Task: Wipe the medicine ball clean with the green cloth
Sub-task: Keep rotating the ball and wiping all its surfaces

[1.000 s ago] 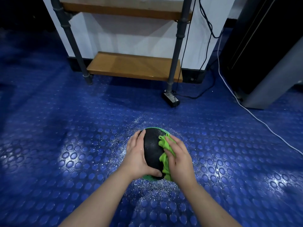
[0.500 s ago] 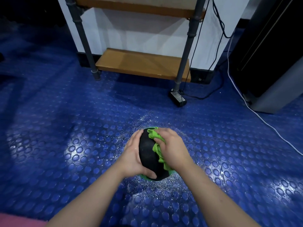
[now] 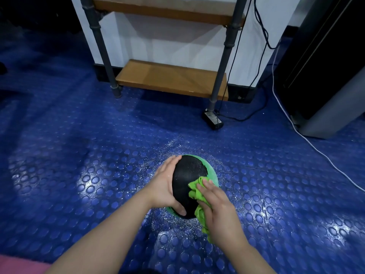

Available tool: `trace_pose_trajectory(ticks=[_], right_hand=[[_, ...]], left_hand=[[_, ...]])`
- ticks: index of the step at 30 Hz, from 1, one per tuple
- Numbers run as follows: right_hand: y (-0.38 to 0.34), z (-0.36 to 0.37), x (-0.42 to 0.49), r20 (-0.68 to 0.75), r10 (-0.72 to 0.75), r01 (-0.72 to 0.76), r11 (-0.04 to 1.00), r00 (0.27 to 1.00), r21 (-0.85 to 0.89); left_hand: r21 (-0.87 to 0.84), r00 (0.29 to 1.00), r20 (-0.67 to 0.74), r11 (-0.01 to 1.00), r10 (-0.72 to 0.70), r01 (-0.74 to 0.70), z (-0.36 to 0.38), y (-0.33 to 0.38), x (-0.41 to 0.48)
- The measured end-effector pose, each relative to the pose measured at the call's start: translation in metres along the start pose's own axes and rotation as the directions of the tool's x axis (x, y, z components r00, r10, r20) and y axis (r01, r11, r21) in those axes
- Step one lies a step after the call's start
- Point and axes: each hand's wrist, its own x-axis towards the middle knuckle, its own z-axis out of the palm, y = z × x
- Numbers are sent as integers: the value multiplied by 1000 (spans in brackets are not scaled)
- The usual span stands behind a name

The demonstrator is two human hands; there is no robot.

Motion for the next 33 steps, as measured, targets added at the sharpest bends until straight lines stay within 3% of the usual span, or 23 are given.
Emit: trace_pose_trajectory(ticks=[4,8,12,15,18,21,24,28,31,33], right_hand=[[1,-16,0,31,66,-67,997,997,46],[-6,-35,40,-103,111,-104,992,988,75],[-9,-10,81,39,150,-149,988,988,-25],[-8,11,89,2,205,-204,978,979,-35],[-9,11,98,-46,357,-358,934,933,-11],[-7,3,115,10,540,-540,841,841,8],[-2,-2,125,70,578,-579,815,813,3],[10,-9,127,112,532,-535,845,839,0],[10,-5,114,31,207,-197,960,978,-197],[9,-2,102,0,-8,8,988,1000,-157]], left_hand=[[10,999,-11,999,-43,43,0,6,4],[16,997,-20,997,-72,72,2,13,7],[44,998,-48,998,-41,43,9,10,2],[49,996,-86,999,-14,19,14,5,-3],[80,995,-96,997,-16,24,16,10,-3],[102,995,-101,995,-7,17,20,18,-2],[88,992,-119,995,-37,47,22,25,-3],[118,992,-114,991,-53,67,22,29,-1],[161,995,-84,984,-58,71,23,33,2],[212,997,-68,976,-40,54,24,34,3]])
